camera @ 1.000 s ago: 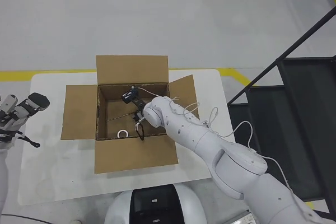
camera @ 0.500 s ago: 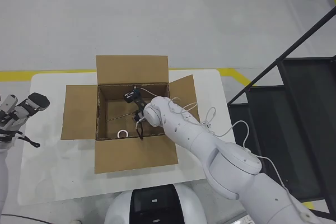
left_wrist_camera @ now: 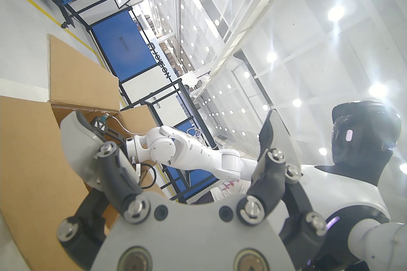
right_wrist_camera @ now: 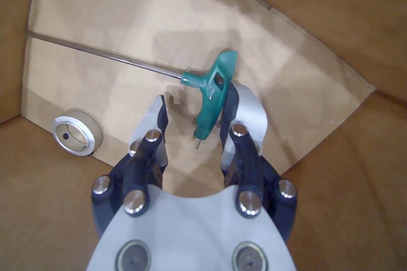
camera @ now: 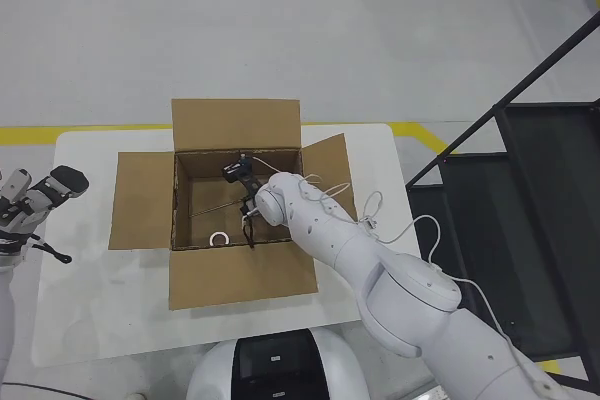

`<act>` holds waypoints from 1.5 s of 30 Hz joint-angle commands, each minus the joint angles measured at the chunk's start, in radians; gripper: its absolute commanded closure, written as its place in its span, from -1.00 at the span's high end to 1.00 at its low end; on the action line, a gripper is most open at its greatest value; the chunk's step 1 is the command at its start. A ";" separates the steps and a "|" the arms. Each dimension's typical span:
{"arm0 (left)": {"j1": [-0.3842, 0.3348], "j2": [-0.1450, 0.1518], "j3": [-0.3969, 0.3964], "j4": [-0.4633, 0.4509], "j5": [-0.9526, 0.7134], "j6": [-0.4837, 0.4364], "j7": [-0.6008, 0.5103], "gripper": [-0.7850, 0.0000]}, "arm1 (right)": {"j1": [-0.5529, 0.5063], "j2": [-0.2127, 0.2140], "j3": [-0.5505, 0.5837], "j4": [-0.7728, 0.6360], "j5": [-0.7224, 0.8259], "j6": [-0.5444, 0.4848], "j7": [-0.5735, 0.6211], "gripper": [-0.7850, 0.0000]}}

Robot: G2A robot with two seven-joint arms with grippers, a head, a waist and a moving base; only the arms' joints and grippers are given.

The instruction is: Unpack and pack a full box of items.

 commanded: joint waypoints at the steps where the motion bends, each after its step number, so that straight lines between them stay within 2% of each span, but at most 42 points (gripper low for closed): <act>1: 0.000 0.000 0.000 0.000 0.000 0.000 0.000 1.00 | 0.001 -0.004 0.001 0.006 -0.003 0.000 0.002 -0.25; 2: 0.000 0.000 0.000 0.000 0.000 0.000 0.000 1.00 | 0.001 -0.006 0.002 0.008 -0.003 0.001 0.004 -0.42; 4: 0.000 0.000 0.000 0.000 0.000 0.000 0.000 1.00 | 0.002 -0.010 0.006 0.015 0.000 0.005 0.004 -0.96; 5: 0.000 0.000 0.000 0.000 0.000 0.000 0.000 1.00 | 0.002 -0.012 0.007 0.018 0.000 0.006 0.004 -1.00; 19: 0.000 0.000 0.000 0.000 0.000 0.000 0.000 1.00 | 0.024 -0.016 0.030 0.024 -0.033 0.032 -0.012 -1.00; 28: 0.000 0.000 0.000 0.000 0.000 0.000 0.000 1.00 | 0.030 0.012 0.039 -0.098 -0.119 0.081 0.057 -1.00; 33: 0.000 0.000 0.000 0.000 0.000 0.000 0.000 1.00 | 0.012 0.048 0.063 -0.219 -0.182 0.120 0.127 -1.00; 38: 0.000 0.000 0.000 0.000 0.000 0.000 0.000 1.00 | -0.035 0.106 0.118 -0.355 -0.260 0.153 0.201 -1.00; 45: 0.000 0.000 0.000 0.000 0.000 0.000 0.000 1.00 | -0.181 0.208 0.268 -0.663 -0.353 0.098 0.297 -1.00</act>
